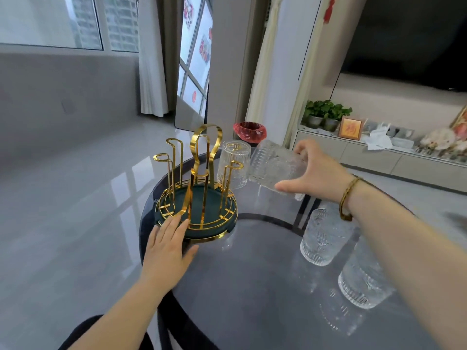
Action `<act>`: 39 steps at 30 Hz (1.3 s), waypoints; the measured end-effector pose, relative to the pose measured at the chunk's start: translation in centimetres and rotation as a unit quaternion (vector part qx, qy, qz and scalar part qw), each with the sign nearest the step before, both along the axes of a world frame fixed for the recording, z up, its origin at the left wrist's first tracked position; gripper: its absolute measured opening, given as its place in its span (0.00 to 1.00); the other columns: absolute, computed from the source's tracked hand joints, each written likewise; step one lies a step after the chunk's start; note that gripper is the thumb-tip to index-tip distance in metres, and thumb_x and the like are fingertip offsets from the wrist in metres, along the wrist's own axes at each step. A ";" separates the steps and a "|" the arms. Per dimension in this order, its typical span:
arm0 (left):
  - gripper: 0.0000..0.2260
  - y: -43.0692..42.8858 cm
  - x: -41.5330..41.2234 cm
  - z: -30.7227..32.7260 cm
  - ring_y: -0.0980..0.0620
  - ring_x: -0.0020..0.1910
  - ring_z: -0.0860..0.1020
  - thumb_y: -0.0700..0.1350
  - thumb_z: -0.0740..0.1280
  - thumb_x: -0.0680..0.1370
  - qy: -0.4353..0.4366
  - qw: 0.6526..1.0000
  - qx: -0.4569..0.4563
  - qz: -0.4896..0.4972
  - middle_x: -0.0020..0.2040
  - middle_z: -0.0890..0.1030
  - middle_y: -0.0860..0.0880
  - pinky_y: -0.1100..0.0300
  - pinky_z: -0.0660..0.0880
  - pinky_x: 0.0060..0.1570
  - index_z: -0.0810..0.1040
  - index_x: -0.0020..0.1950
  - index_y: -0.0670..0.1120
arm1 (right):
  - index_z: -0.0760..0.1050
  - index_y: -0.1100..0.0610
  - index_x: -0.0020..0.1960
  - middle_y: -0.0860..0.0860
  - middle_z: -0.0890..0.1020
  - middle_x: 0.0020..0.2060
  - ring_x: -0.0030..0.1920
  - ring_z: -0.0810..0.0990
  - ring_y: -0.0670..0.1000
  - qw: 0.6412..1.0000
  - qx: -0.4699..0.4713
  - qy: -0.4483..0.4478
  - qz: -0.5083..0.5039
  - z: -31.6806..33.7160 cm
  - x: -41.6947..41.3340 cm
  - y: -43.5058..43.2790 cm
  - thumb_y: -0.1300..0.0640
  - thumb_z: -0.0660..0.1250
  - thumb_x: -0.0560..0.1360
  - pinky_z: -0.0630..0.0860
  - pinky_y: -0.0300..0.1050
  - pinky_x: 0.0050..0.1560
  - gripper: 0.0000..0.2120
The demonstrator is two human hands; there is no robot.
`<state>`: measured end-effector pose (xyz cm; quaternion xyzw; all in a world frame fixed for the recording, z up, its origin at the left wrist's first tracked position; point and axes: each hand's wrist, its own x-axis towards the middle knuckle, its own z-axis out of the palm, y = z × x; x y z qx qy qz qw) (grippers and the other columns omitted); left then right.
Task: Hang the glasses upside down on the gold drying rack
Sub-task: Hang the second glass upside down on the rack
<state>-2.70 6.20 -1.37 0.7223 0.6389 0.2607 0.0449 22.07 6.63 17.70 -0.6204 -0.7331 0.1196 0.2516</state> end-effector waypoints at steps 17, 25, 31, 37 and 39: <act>0.25 0.3 -0.1 -0.9 0.52 0.74 0.49 0.54 0.60 0.76 -0.035 0.999 0.016 0.009 0.75 0.56 0.52 0.58 0.40 0.67 0.57 0.71 0.54 | 0.60 0.54 0.59 0.51 0.72 0.48 0.49 0.70 0.53 0.982 -0.051 -0.146 0.110 1.1 -7.0 6.0 0.50 0.74 0.61 0.71 0.45 0.46 0.33; 0.25 0.4 -0.3 -0.9 0.52 0.74 0.48 0.55 0.60 0.76 -0.044 0.999 0.004 0.011 0.75 0.55 0.53 0.58 0.40 0.67 0.56 0.71 0.55 | 0.58 0.57 0.66 0.57 0.67 0.66 0.64 0.66 0.56 0.985 -0.049 -0.107 0.123 -1.3 -8.4 6.7 0.53 0.75 0.61 0.67 0.50 0.63 0.40; 0.25 0.3 -0.3 -0.7 0.52 0.74 0.47 0.54 0.60 0.76 -0.046 0.999 -0.006 0.006 0.75 0.54 0.53 0.57 0.43 0.69 0.56 0.71 0.54 | 0.60 0.57 0.64 0.57 0.69 0.64 0.63 0.68 0.56 0.988 -0.062 -0.088 0.107 -2.1 -8.5 7.3 0.53 0.74 0.62 0.69 0.47 0.58 0.36; 0.25 0.3 -0.3 -0.4 0.52 0.75 0.47 0.53 0.60 0.76 -0.052 0.998 -0.022 0.005 0.76 0.53 0.53 0.54 0.45 0.72 0.56 0.71 0.54 | 0.62 0.56 0.64 0.56 0.68 0.64 0.64 0.66 0.56 0.989 -0.056 -0.089 0.103 -2.5 -8.4 7.3 0.53 0.73 0.63 0.69 0.51 0.61 0.34; 0.25 0.3 -0.3 -0.4 0.52 0.75 0.47 0.53 0.60 0.76 -0.053 0.998 -0.026 0.005 0.76 0.53 0.52 0.54 0.45 0.72 0.56 0.71 0.54 | 0.62 0.56 0.64 0.56 0.67 0.65 0.64 0.65 0.56 0.988 -0.041 -0.102 0.107 -2.6 -8.4 7.3 0.52 0.73 0.63 0.68 0.51 0.62 0.34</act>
